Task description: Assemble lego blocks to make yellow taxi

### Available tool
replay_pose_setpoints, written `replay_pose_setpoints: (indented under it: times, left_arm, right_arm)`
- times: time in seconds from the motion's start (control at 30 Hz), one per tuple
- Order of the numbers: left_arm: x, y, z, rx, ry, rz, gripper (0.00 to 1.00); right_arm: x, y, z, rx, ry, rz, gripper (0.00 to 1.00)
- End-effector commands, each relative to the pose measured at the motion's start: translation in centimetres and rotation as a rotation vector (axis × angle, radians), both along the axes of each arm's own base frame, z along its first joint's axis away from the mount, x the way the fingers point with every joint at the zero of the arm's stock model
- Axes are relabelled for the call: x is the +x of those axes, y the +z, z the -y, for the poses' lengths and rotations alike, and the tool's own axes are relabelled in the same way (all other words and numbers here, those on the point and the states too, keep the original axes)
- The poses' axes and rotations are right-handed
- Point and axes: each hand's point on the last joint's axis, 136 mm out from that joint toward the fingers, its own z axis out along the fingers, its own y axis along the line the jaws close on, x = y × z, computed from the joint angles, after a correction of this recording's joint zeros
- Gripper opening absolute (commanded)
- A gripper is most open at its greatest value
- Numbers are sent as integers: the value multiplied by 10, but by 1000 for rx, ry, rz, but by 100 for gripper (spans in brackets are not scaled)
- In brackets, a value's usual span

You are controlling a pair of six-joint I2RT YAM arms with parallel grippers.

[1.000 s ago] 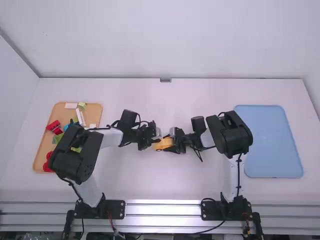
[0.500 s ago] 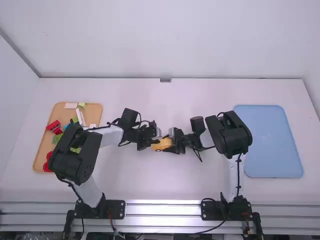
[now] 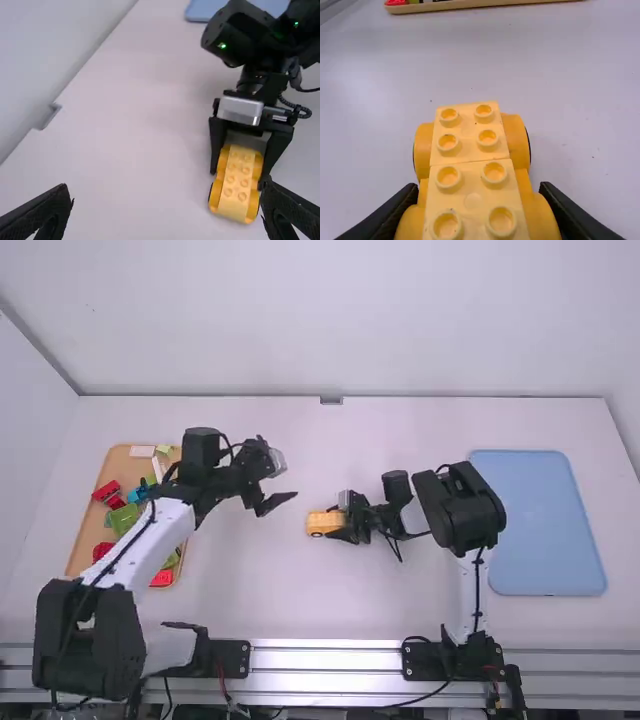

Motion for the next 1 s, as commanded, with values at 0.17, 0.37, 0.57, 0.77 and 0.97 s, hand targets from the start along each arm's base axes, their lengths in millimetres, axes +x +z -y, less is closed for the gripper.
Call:
replay_pose_setpoints:
  times: [0.17, 0.37, 0.57, 0.77, 0.97]
  left_arm:
    - [-6, -3, -15, 13, 63, -16, 99]
    - [-7, -4, -15, 13, 64, -20, 99]
    - [-17, -14, -15, 17, 62, -92, 99]
    - [-13, -11, -16, 4, 82, -86, 99]
    - [25, -7, -53, -91, 502, -195, 99]
  right_arm:
    - [3, -14, 28, -174, -155, 23, 82]
    - [7, -5, 45, -298, -220, 88, 99]
    - [10, 34, 83, -544, -216, 168, 99]
    - [26, 114, 76, -496, -219, 275, 99]
    - [24, 170, 31, -300, -117, 335, 99]
